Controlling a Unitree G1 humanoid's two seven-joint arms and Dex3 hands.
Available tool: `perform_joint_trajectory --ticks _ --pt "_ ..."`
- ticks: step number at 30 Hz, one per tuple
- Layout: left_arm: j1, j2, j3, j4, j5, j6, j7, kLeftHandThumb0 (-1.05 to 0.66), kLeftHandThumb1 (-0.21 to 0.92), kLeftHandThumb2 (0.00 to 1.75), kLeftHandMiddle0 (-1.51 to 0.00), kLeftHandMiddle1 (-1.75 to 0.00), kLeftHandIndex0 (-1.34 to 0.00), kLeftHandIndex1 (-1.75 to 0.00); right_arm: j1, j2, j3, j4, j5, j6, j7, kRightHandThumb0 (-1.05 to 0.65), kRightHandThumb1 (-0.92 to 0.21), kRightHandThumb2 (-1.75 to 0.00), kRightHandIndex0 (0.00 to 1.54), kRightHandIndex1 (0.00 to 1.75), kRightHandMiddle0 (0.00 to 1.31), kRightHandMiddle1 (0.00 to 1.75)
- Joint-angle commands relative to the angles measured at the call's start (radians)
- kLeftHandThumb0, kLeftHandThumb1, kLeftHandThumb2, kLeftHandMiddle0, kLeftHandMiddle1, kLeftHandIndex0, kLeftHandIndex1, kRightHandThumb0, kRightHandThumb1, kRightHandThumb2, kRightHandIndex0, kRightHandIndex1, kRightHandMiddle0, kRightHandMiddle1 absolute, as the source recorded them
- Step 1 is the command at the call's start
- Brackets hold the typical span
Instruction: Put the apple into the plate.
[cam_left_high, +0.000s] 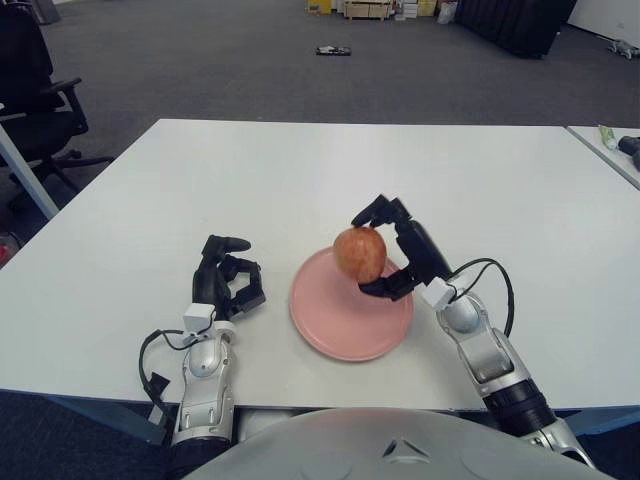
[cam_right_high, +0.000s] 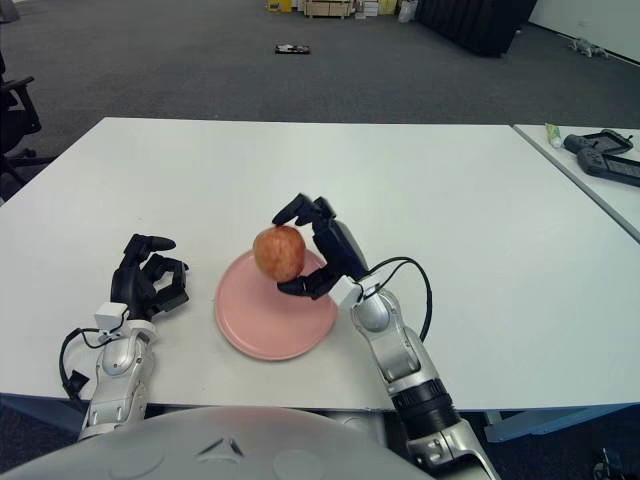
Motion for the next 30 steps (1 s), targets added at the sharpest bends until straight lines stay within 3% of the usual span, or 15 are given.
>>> perform_joint_trajectory --ticks 1,9,17,30 --pt "-0.018 0.003 -0.003 -0.002 0.002 0.004 0.005 -0.01 0.37 1.22 -0.58 -1.60 -0.42 -1.75 -0.002 -0.024 0.021 -0.041 0.053 0.062 0.100 -0.45 -0.40 -1.22 1.17 1.75 0.55 1.75" --pt "-0.017 -0.001 0.000 -0.002 -0.003 0.001 0.004 -0.01 0.37 1.22 -0.58 -1.60 -0.42 -1.75 0.008 -0.049 0.044 -0.093 0.065 0.197 0.229 -0.46 -0.39 -1.24 1.14 1.75 0.56 1.75" --pt "-0.012 -0.001 -0.002 -0.008 0.001 0.000 0.004 -0.01 0.37 1.23 -0.56 -1.63 -0.42 -1.75 0.021 -0.052 0.069 -0.151 -0.023 0.317 0.244 -0.45 -0.39 -1.23 1.11 1.75 0.55 1.75" --pt "-0.006 -0.003 0.001 -0.015 -0.010 0.009 0.001 -0.01 0.39 1.19 -0.55 -1.60 -0.41 -1.75 0.034 -0.055 0.097 -0.175 -0.149 0.332 0.204 -0.44 -0.45 -1.15 1.02 1.75 0.51 1.75"
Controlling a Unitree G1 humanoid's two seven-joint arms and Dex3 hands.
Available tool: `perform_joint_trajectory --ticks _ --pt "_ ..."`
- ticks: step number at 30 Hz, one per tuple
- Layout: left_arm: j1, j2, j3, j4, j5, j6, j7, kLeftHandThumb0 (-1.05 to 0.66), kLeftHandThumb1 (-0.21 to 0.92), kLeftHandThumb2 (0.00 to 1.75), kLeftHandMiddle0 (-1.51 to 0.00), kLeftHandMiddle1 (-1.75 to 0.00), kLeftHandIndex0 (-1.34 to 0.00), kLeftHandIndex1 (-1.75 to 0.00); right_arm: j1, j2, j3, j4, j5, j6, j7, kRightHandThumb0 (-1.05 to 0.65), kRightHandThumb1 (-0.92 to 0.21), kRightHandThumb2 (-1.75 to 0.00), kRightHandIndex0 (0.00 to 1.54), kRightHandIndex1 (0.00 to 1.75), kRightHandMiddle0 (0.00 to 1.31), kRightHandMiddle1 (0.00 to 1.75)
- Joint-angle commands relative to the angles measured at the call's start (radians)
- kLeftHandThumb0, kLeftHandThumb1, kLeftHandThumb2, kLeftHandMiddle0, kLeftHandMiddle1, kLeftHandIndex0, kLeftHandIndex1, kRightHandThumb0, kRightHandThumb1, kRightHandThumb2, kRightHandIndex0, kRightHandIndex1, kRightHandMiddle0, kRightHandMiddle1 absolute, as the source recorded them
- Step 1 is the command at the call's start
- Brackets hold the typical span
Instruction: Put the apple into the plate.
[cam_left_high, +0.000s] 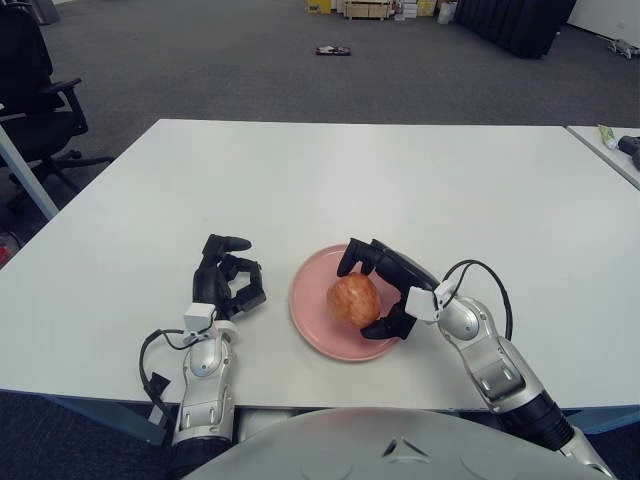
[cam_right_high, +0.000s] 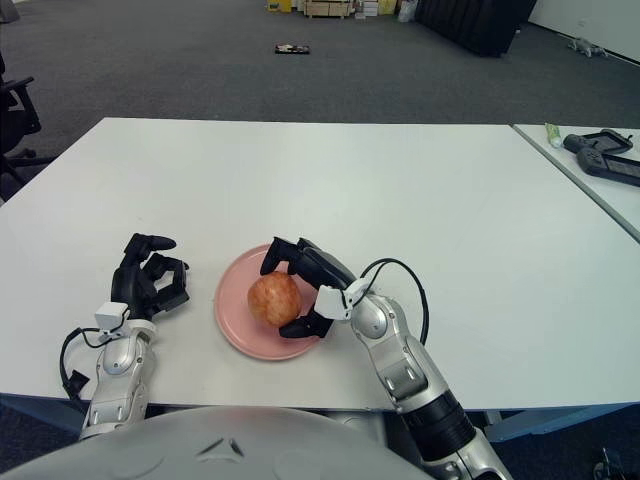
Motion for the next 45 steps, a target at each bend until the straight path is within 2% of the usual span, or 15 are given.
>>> perform_joint_trajectory --ticks 1,5,16,18,20,23,26,28,29,31,33,37,41,45 --pt "-0.007 0.000 -0.002 -0.011 -0.006 0.008 0.001 -0.01 0.40 1.19 -0.55 -1.60 -0.41 -1.75 -0.005 -0.007 -0.002 -0.013 -0.026 -0.024 -0.034 -0.43 -0.46 -1.13 1.01 1.75 0.50 1.75" --pt "-0.005 0.000 -0.002 -0.012 -0.006 0.006 0.002 -0.01 0.40 1.18 -0.55 -1.60 -0.40 -1.75 -0.005 -0.012 0.001 -0.001 -0.050 -0.060 -0.062 -0.42 -0.53 -1.06 0.92 1.75 0.45 1.75" --pt "-0.008 0.004 -0.001 -0.009 -0.002 0.005 0.002 -0.01 0.40 1.19 -0.56 -1.62 -0.38 -1.75 -0.004 -0.008 0.000 0.024 -0.068 -0.124 -0.113 -0.41 -0.56 -1.00 0.76 1.75 0.42 1.75" --pt "-0.008 0.004 -0.001 -0.009 -0.003 0.005 0.001 -0.01 0.40 1.18 -0.56 -1.62 -0.38 -1.75 -0.003 -0.006 -0.001 0.024 -0.064 -0.130 -0.117 -0.40 -0.59 -0.97 0.68 1.75 0.40 1.75" --pt "-0.008 0.004 0.001 -0.008 -0.006 0.005 0.001 -0.01 0.40 1.18 -0.56 -1.61 -0.39 -1.75 -0.001 -0.005 -0.001 0.022 -0.061 -0.133 -0.118 -0.39 -0.66 -0.88 0.48 1.75 0.35 1.75" --pt "-0.009 0.004 0.002 -0.006 -0.006 0.006 0.002 -0.01 0.40 1.18 -0.56 -1.61 -0.39 -1.75 -0.004 -0.017 0.002 0.017 -0.064 -0.144 -0.109 -0.36 -0.83 -0.64 0.20 1.38 0.24 1.75" --pt "-0.010 0.005 0.002 -0.004 -0.003 0.005 0.003 -0.01 0.40 1.19 -0.56 -1.62 -0.39 -1.75 -0.008 -0.029 0.004 0.019 -0.065 -0.162 -0.104 -0.57 -0.71 -0.74 0.06 1.03 0.08 1.41" --pt "-0.010 0.006 0.002 -0.002 0.001 0.004 0.004 -0.01 0.40 1.20 -0.56 -1.63 -0.39 -1.75 -0.010 -0.036 0.003 0.024 -0.064 -0.182 -0.105 -0.65 -0.66 -0.76 0.03 0.80 0.04 1.24" --pt "-0.011 0.008 0.002 0.000 0.001 0.003 0.003 -0.01 0.39 1.20 -0.56 -1.63 -0.39 -1.75 -0.011 -0.039 0.004 0.028 -0.064 -0.191 -0.106 -0.70 -0.64 -0.76 0.02 0.62 0.03 1.08" --pt "-0.012 0.010 0.003 0.003 0.002 0.000 0.002 -0.01 0.39 1.20 -0.56 -1.63 -0.39 -1.75 -0.013 -0.044 0.004 0.033 -0.058 -0.217 -0.109 -0.76 -0.63 -0.74 0.01 0.40 0.01 0.89" --pt "-0.013 0.012 0.002 0.005 0.002 -0.003 -0.001 -0.01 0.39 1.21 -0.57 -1.64 -0.38 -1.75 -0.007 -0.051 0.000 0.029 -0.042 -0.239 -0.103 -0.85 -0.64 -0.69 0.00 0.16 0.00 0.57" --pt "-0.013 0.013 0.000 0.007 0.003 -0.011 -0.002 -0.01 0.37 1.23 -0.58 -1.65 -0.39 -1.75 -0.006 -0.057 -0.006 0.022 0.001 -0.252 -0.074 -0.95 -0.68 -0.57 0.00 0.03 0.00 0.19" --pt "-0.013 0.014 0.001 0.007 0.002 -0.009 -0.001 -0.01 0.37 1.24 -0.58 -1.64 -0.39 -1.75 -0.005 -0.060 -0.015 0.010 0.043 -0.255 -0.050 -1.01 -0.72 -0.51 0.00 0.01 0.00 0.06" --pt "-0.014 0.013 0.000 0.004 0.000 -0.002 -0.001 -0.01 0.36 1.25 -0.59 -1.65 -0.39 -1.75 -0.003 -0.060 -0.025 0.003 0.083 -0.268 -0.040 -1.04 -0.79 -0.42 0.00 0.00 0.00 0.01"
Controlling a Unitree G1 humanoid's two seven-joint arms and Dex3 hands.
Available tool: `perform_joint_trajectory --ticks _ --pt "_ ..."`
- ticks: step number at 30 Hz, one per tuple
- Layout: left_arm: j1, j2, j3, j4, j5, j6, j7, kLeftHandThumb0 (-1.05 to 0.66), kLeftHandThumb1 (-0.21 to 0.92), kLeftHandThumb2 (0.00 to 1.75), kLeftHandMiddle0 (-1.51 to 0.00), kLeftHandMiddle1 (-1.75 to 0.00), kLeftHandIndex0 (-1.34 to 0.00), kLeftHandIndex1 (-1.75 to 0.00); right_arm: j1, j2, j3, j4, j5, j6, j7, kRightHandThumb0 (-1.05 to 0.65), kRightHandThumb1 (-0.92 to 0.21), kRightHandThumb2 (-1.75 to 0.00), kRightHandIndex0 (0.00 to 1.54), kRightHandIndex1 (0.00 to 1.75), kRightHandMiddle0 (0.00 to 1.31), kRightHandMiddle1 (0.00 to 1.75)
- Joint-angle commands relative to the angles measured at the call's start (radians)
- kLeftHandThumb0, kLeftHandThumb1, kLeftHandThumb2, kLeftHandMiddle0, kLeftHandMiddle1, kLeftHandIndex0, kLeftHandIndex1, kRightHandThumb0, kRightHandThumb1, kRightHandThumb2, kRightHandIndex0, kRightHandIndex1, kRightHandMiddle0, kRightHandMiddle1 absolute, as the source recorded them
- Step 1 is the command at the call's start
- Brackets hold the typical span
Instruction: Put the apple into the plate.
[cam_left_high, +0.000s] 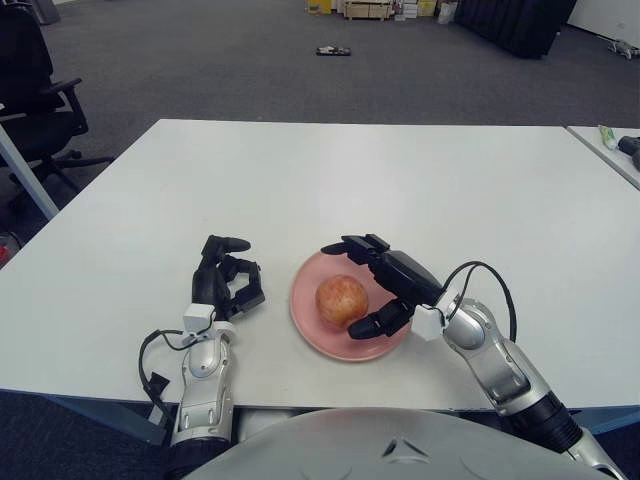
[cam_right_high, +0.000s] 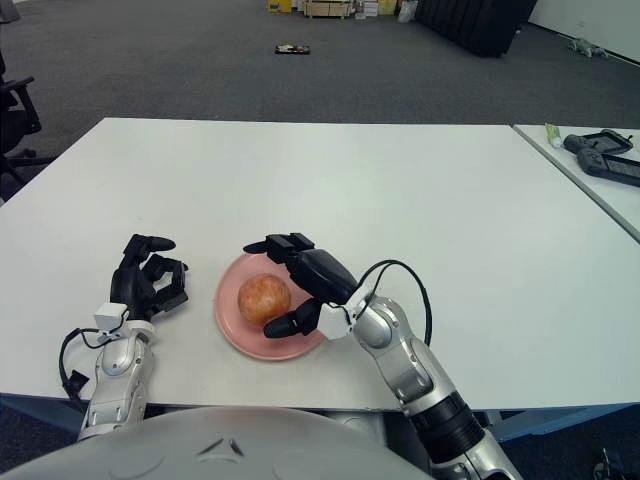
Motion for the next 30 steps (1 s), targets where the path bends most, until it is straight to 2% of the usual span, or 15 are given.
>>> perform_joint_trajectory --ticks 1,4,7,22,26,27,30 --pt "-0.016 0.005 -0.002 -0.001 -0.001 0.000 -0.001 -0.01 0.36 1.25 -0.59 -1.66 -0.39 -1.75 -0.006 -0.008 -0.027 -0.019 0.041 -0.023 0.008 -1.04 -0.81 -0.40 0.00 0.00 0.00 0.01" --pt "-0.018 0.006 0.000 0.000 -0.002 0.002 -0.001 -0.01 0.36 1.26 -0.59 -1.67 -0.39 -1.75 0.003 -0.010 -0.041 -0.027 0.058 -0.047 -0.002 -1.05 -0.89 -0.32 0.00 0.00 0.00 0.00" --pt "-0.019 0.005 0.001 0.002 -0.003 0.002 0.001 -0.01 0.35 1.26 -0.59 -1.67 -0.39 -1.75 0.010 -0.008 -0.053 -0.029 0.072 -0.074 -0.009 -1.05 -0.91 -0.31 0.00 0.00 0.00 0.00" --pt "-0.013 0.001 -0.005 -0.002 0.001 -0.010 0.000 -0.01 0.35 1.26 -0.58 -1.66 -0.41 -1.75 0.094 -0.023 -0.160 -0.104 0.204 -0.129 0.002 -1.05 -0.92 -0.32 0.00 0.00 0.00 0.00" --pt "-0.012 0.001 -0.005 -0.003 0.001 -0.009 0.000 -0.01 0.35 1.26 -0.59 -1.64 -0.41 -1.75 0.122 0.000 -0.192 -0.109 0.247 -0.110 -0.015 -1.05 -0.92 -0.37 0.00 0.00 0.00 0.00" --pt "-0.012 0.002 -0.005 -0.002 0.002 -0.010 0.001 -0.01 0.35 1.26 -0.59 -1.64 -0.42 -1.75 0.140 0.022 -0.207 -0.091 0.252 -0.114 -0.044 -1.05 -0.92 -0.38 0.00 0.00 0.00 0.00" --pt "-0.012 0.003 -0.004 0.000 0.004 -0.012 0.001 -0.01 0.35 1.26 -0.59 -1.63 -0.42 -1.75 0.177 0.065 -0.234 -0.035 0.246 -0.140 -0.105 -1.05 -0.92 -0.58 0.00 0.00 0.00 0.00"
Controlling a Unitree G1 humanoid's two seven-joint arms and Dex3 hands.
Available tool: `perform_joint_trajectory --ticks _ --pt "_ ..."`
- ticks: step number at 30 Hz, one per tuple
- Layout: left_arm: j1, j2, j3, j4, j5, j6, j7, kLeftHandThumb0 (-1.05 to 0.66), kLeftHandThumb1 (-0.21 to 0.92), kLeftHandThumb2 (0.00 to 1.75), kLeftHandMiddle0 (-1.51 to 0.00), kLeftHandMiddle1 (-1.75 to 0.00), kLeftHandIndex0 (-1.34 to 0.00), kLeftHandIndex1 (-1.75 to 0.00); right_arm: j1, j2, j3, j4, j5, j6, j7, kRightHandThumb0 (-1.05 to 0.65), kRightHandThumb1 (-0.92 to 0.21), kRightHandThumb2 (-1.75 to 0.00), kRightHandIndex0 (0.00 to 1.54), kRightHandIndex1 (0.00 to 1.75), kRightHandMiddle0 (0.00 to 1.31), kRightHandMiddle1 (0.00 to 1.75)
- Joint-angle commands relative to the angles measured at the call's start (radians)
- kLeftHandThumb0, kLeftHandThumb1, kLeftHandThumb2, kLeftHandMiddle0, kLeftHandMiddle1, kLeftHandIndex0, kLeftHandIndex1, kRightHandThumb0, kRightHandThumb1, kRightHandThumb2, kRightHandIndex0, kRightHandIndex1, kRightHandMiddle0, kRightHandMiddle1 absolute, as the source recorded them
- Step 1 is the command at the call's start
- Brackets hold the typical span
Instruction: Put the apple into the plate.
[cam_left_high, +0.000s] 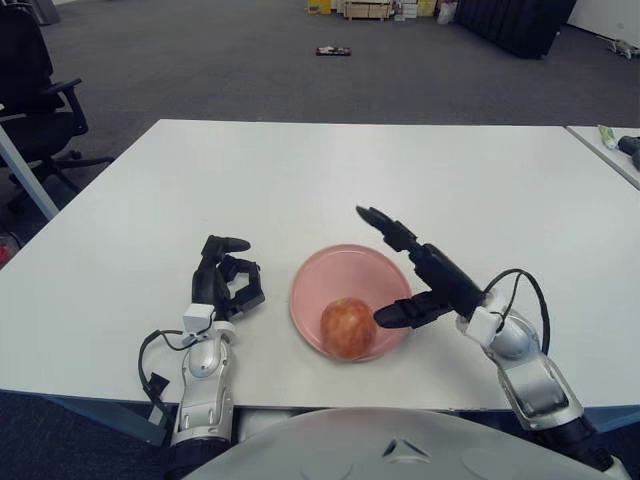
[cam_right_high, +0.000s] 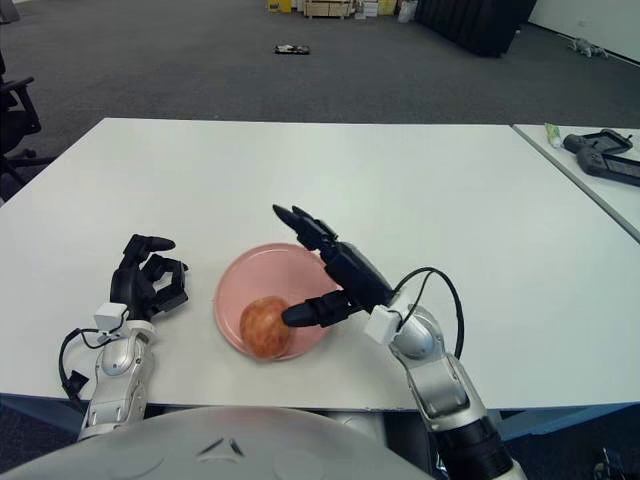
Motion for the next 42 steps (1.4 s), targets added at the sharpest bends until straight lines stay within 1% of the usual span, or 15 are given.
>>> perform_joint_trajectory --ticks 1,4,8,14,18,20,23,24,25,27,28,32,34,37,42 --pt "-0.011 0.004 -0.003 -0.002 0.004 -0.009 0.001 -0.01 0.34 1.26 -0.59 -1.63 -0.43 -1.75 0.034 0.043 -0.037 0.056 0.010 -0.020 -0.064 -1.05 -0.92 -0.63 0.00 0.00 0.00 0.00" --pt "-0.010 0.006 -0.003 -0.002 0.004 -0.008 0.000 -0.01 0.34 1.26 -0.59 -1.62 -0.43 -1.75 0.038 0.077 -0.055 0.118 -0.003 -0.059 -0.118 -1.05 -0.92 -0.73 0.00 0.00 0.00 0.00" --pt "-0.008 0.006 -0.003 -0.003 0.005 -0.009 0.000 -0.01 0.35 1.25 -0.58 -1.62 -0.44 -1.75 0.032 0.142 -0.060 0.135 0.053 -0.098 -0.155 -1.05 -0.92 -0.80 0.00 0.00 0.00 0.04" --pt "-0.007 0.003 -0.003 -0.004 0.006 -0.008 0.004 -0.01 0.36 1.22 -0.58 -1.58 -0.45 -1.75 0.033 0.178 -0.071 0.180 0.119 -0.149 -0.154 -1.04 -0.92 -0.74 0.04 0.02 0.00 0.35" --pt "-0.005 0.000 -0.003 -0.006 0.007 -0.008 0.007 -0.01 0.38 1.19 -0.58 -1.54 -0.44 -1.75 0.044 0.205 -0.085 0.205 0.181 -0.175 -0.148 -0.94 -0.91 -0.61 0.13 0.09 0.00 0.65" --pt "-0.004 -0.001 -0.003 -0.008 0.007 -0.004 0.008 -0.01 0.38 1.18 -0.58 -1.54 -0.44 -1.75 0.050 0.220 -0.096 0.219 0.194 -0.186 -0.156 -0.88 -0.90 -0.58 0.13 0.29 0.00 0.79" --pt "-0.002 -0.004 -0.003 -0.010 0.005 -0.003 0.007 -0.01 0.39 1.17 -0.58 -1.54 -0.43 -1.75 0.059 0.252 -0.116 0.231 0.183 -0.190 -0.191 -0.77 -0.82 -0.70 0.22 0.86 0.01 1.17" --pt "-0.002 -0.004 -0.003 -0.010 0.005 -0.003 0.006 -0.01 0.39 1.17 -0.58 -1.53 -0.43 -1.75 0.059 0.277 -0.134 0.243 0.157 -0.203 -0.232 -0.69 -0.84 -0.67 0.24 1.04 0.05 1.28" --pt "-0.002 -0.003 -0.003 -0.010 0.004 -0.002 0.005 -0.01 0.40 1.15 -0.58 -1.53 -0.42 -1.75 0.059 0.302 -0.151 0.254 0.132 -0.213 -0.271 -0.58 -0.79 -0.73 0.33 1.26 0.15 1.45" --pt "-0.002 -0.002 -0.004 -0.011 0.002 -0.001 0.001 -0.01 0.41 1.14 -0.58 -1.53 -0.41 -1.75 0.058 0.344 -0.182 0.274 0.082 -0.214 -0.348 -0.49 -0.70 -0.83 0.45 1.50 0.27 1.59" --pt "-0.002 -0.002 -0.004 -0.011 0.001 -0.001 -0.001 -0.01 0.41 1.15 -0.58 -1.54 -0.40 -1.75 0.058 0.359 -0.193 0.281 0.062 -0.207 -0.378 -0.46 -0.64 -0.91 0.59 1.59 0.33 1.65" --pt "-0.002 -0.001 -0.005 -0.011 -0.005 -0.005 -0.008 -0.01 0.42 1.14 -0.57 -1.55 -0.38 -1.75 0.059 0.399 -0.223 0.294 -0.025 -0.166 -0.481 -0.43 -0.54 -1.04 0.85 1.71 0.43 1.73" --pt "-0.003 0.000 -0.006 -0.010 -0.007 -0.007 -0.010 -0.01 0.42 1.14 -0.58 -1.55 -0.38 -1.75 0.059 0.416 -0.233 0.292 -0.068 -0.142 -0.528 -0.43 -0.52 -1.07 0.92 1.73 0.45 1.74" --pt "-0.004 0.001 -0.006 -0.006 -0.008 -0.013 -0.011 -0.01 0.43 1.13 -0.58 -1.55 -0.38 -1.75 0.063 0.438 -0.246 0.294 -0.116 -0.106 -0.589 -0.43 -0.49 -1.10 0.99 1.74 0.47 1.74" --pt "-0.006 0.002 -0.005 -0.004 -0.012 -0.013 -0.013 -0.01 0.43 1.12 -0.58 -1.53 -0.38 -1.75 0.073 0.444 -0.247 0.298 -0.124 -0.075 -0.626 -0.43 -0.47 -1.13 1.04 1.75 0.49 1.75"
